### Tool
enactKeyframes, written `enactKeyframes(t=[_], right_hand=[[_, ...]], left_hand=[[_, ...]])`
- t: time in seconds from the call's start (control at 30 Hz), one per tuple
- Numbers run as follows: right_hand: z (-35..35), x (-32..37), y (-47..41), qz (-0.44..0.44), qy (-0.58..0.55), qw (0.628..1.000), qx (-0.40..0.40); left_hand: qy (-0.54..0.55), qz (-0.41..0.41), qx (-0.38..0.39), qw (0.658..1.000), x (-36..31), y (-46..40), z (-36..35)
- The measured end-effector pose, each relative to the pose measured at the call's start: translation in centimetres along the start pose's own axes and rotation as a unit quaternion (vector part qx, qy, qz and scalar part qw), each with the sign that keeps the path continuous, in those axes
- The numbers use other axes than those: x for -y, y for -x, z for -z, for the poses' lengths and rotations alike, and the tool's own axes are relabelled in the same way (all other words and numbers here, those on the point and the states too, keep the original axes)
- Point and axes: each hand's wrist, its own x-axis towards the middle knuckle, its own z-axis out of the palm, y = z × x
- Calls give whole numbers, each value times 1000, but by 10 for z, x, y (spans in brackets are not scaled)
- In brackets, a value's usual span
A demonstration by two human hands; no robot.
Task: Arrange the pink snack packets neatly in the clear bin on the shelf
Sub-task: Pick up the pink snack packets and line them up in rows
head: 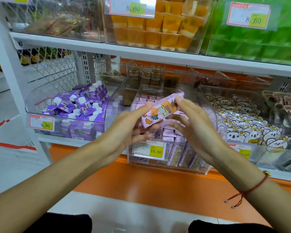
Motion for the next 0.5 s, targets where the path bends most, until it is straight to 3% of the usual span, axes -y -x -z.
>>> enactKeyframes(t=[0.13, 0.23, 0.4, 0.5], right_hand=[[2, 0, -2, 14, -6, 999, -35], [5, -3, -3, 16, -24, 999, -42], [13, -5, -4, -11, -28, 999, -13], [18, -7, -2, 33, 115, 993, 4]], left_hand=[[-3, 9, 19, 1000, 0, -2, 1], [-29, -18, -8, 999, -1, -5, 1], [-136, -138, -52, 980, 2, -3, 10], [-226, -265, -62, 935, 1, -3, 10]])
